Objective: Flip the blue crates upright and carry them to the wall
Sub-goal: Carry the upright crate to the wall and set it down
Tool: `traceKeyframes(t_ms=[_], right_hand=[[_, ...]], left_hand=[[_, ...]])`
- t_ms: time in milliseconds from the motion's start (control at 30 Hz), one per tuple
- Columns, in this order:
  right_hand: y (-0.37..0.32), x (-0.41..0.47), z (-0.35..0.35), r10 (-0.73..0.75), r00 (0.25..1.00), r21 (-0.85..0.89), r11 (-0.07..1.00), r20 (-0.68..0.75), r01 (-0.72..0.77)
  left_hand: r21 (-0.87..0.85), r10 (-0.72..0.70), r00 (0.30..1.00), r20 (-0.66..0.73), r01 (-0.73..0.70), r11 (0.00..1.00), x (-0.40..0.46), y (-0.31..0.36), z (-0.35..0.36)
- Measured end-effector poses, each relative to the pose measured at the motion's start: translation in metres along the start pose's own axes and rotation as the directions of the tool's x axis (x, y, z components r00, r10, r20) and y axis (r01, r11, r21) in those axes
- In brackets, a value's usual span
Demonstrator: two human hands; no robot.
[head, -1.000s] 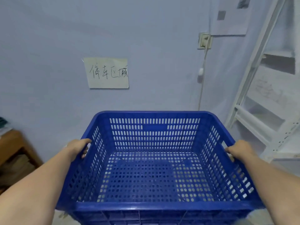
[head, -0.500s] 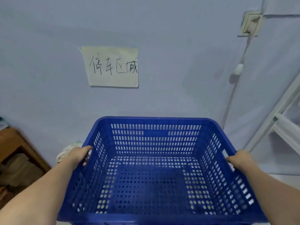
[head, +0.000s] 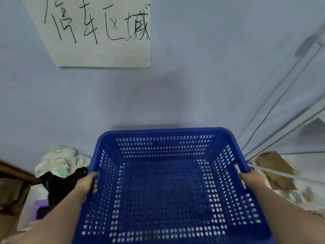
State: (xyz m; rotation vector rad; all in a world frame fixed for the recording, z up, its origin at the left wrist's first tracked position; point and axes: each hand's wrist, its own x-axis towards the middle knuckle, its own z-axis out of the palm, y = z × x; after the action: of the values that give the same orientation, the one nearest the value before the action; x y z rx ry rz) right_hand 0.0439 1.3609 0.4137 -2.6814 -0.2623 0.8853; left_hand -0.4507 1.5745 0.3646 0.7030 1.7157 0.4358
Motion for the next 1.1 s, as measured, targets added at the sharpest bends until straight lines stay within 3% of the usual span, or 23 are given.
traceKeyframes(t_ms=[200, 433, 600, 867, 1100], right_hand=[[-0.012, 0.037, 0.042, 0.098, 0.993, 0.093, 0.990, 0.068, -0.104], [-0.013, 0.096, 0.077, 0.102, 0.984, 0.059, 0.992, 0.143, -0.111], [0.000, 0.135, 0.097, 0.146, 0.965, 0.044, 0.986, 0.218, -0.159], [0.014, 0.167, 0.128, 0.154, 0.953, 0.163, 0.966, 0.260, -0.200], [0.035, 0.189, 0.155, 0.161, 0.963, 0.210, 0.956, 0.216, -0.207]], left_hand=[[0.046, -0.128, 0.992, 0.023, 0.127, 0.991, 0.056, -0.013, 0.020], [0.099, -0.129, 0.992, -0.003, 0.129, 0.987, 0.098, -0.017, 0.053], [0.075, -0.207, 0.978, -0.034, 0.209, 0.975, 0.134, -0.038, 0.063], [0.117, -0.295, 0.955, -0.015, 0.295, 0.948, 0.155, -0.052, 0.084], [0.124, -0.207, 0.968, -0.142, 0.225, 0.966, 0.153, -0.065, 0.099]])
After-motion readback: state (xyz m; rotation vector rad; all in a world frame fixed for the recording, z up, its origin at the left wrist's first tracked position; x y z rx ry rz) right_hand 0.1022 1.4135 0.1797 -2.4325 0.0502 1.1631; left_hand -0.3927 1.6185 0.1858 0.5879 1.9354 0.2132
